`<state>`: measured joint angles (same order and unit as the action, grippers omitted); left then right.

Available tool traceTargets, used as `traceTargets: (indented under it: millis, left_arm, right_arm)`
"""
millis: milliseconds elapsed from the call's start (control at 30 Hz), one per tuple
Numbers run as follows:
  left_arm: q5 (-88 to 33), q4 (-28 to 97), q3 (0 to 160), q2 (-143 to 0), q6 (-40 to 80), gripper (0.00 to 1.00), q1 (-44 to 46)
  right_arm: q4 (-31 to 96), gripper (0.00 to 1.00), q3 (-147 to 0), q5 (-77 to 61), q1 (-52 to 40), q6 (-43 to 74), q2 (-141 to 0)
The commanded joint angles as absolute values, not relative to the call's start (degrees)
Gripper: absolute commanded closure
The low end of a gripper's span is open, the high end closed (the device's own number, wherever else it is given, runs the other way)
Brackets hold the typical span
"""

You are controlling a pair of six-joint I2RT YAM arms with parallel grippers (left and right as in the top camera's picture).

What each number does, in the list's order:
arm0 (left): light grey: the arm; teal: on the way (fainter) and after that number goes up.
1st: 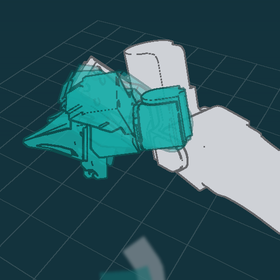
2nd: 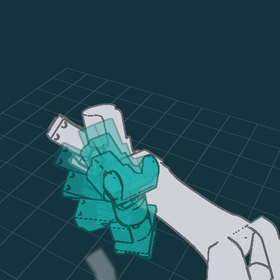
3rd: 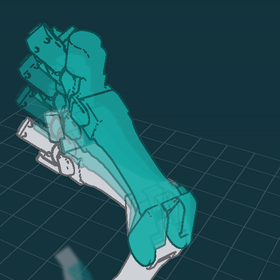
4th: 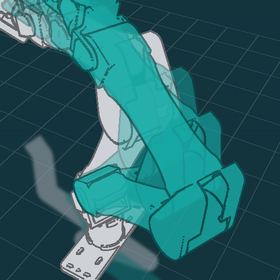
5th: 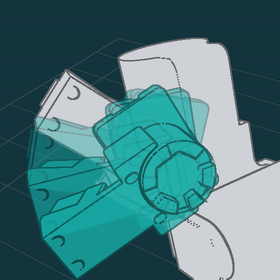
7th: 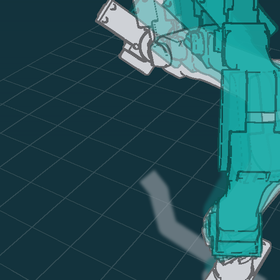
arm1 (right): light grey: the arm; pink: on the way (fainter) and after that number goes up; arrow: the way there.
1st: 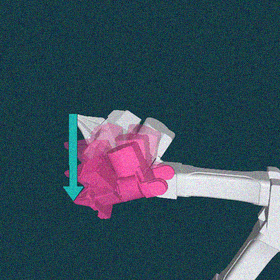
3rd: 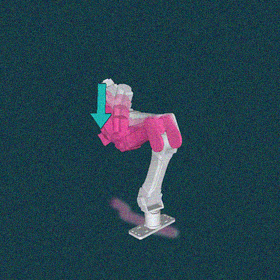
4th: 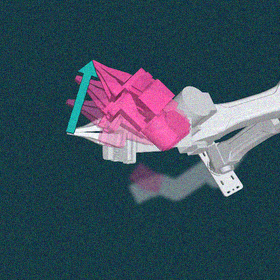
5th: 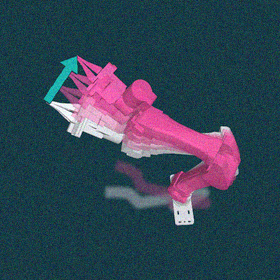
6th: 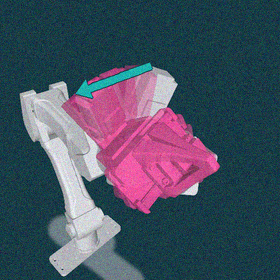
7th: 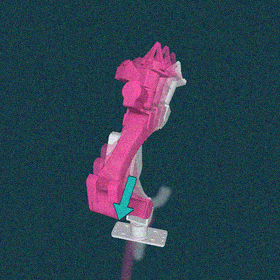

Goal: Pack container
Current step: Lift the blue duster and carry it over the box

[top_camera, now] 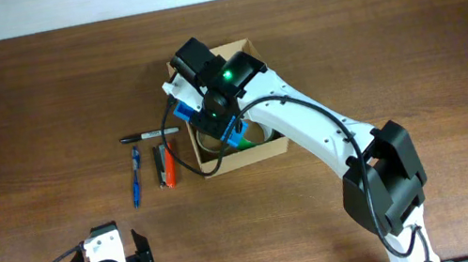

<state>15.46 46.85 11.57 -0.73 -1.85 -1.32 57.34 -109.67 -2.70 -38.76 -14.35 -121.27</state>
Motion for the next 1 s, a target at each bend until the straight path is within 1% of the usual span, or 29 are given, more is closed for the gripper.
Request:
traceTargets:
  millis: [0, 367, 733, 800, 833, 967]
  left_arm:
    - [15.88, 46.72, 11.09, -0.34, -1.06, 0.00, -1.63]
    - [15.88, 46.72, 11.09, -0.34, -1.06, 0.01, -1.63]
    - [15.88, 46.72, 11.09, -0.34, -1.06, 0.00, -1.63]
    - [15.88, 46.72, 11.09, -0.34, -1.06, 0.01, -1.63]
    - [15.88, 46.72, 11.09, -0.34, -1.06, 0.00, -1.63]
    - [15.88, 46.72, 11.09, -0.34, -1.06, 0.01, -1.63]
  right_arm:
    - [57.17, 0.60, -110.48, -3.42, -38.96, -11.46, -122.28]
    - [56.77, 0.60, -110.37, -3.22, -38.92, -11.51, -122.30]
    - [57.04, 0.59, -106.59, -3.22, -38.92, -11.49, -122.30]
    - [57.21, 0.53, -106.13, -3.25, -38.94, -11.49, -122.32]
    - [57.25, 0.44, -106.10, -3.25, -38.94, -11.49, -122.32]
    - [57.19, 0.39, -106.13, -3.22, -38.92, -11.49, -122.30]
